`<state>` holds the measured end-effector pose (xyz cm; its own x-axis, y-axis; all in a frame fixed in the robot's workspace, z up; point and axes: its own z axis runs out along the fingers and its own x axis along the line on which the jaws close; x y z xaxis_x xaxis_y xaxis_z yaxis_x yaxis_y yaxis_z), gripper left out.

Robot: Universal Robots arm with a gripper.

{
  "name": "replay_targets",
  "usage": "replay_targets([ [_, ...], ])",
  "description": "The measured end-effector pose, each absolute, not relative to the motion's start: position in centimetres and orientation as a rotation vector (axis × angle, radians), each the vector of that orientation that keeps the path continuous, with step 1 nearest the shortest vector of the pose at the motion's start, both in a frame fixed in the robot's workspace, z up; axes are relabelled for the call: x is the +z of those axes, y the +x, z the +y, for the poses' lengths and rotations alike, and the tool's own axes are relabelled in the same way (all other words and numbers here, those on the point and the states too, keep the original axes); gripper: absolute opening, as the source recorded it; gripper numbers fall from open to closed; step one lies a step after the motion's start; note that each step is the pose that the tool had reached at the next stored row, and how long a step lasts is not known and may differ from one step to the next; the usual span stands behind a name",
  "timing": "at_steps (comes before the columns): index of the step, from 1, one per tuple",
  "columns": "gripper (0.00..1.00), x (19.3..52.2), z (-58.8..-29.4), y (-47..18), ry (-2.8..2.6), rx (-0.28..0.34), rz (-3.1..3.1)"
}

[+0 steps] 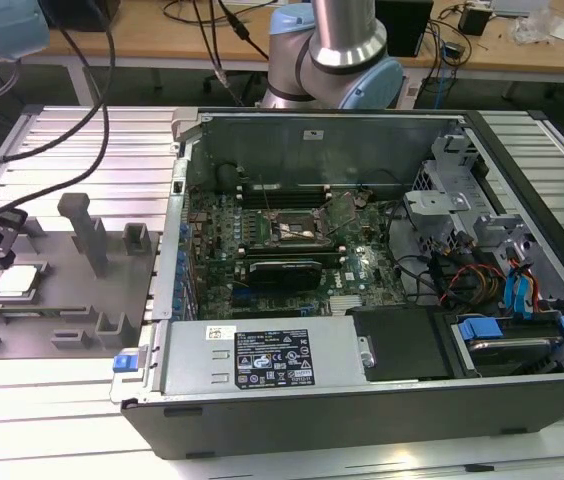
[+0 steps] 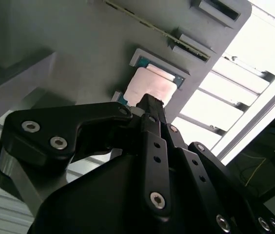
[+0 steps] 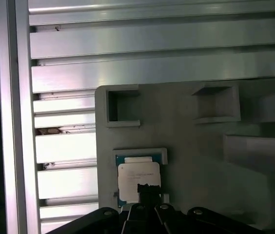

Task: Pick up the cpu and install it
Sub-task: 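Pick up the cpu and move it towards the insertion slot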

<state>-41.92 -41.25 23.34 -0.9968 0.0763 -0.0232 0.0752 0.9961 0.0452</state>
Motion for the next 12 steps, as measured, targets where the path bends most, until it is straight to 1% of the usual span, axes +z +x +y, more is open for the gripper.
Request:
replay_targets([
  [8, 0.11, 21.4, -41.2, -42.2, 0.119, 0.069, 3.117],
  [12, 0.11, 21.1, -41.2, -42.3, 0.118, 0.069, 3.117],
])
